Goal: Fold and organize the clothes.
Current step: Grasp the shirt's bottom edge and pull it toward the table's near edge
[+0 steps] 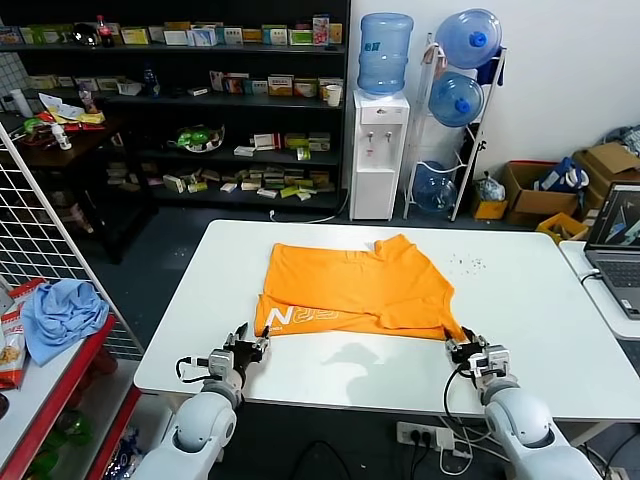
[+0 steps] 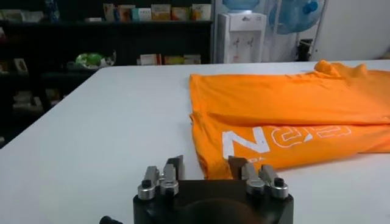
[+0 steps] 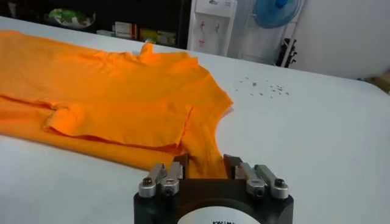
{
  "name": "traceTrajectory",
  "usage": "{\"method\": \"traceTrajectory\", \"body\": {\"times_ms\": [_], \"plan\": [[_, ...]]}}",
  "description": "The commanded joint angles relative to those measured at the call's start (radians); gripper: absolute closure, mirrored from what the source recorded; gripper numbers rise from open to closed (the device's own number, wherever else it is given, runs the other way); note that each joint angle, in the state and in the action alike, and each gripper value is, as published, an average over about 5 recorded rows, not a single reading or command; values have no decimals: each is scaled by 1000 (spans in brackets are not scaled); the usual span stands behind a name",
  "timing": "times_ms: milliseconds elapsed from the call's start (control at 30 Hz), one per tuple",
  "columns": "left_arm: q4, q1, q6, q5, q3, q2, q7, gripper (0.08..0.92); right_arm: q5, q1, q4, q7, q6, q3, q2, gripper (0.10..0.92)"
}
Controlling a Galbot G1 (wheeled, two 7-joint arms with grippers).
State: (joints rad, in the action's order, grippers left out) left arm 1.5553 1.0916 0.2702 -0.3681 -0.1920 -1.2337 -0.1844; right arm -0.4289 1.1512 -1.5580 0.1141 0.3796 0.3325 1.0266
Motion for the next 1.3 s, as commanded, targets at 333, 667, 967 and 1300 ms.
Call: {"method": "traceTrajectory", "body": {"times_ms": [333,667,967,1300], "plan": [[115,64,56,-70,2,49,-2,796,-45,183,-178,74,33,11,-103,898],[162,92,27,-79,-10,27,8,909,-62,220,-187,79,20,32,-118,900],[61,34,9,-79,-2,-33,13,715,-69,205,-176,76,13,24,-116,900],[20,30,25,-64,8,-27,15,469,-76,181,-177,77,14,4,-119,900]]}}
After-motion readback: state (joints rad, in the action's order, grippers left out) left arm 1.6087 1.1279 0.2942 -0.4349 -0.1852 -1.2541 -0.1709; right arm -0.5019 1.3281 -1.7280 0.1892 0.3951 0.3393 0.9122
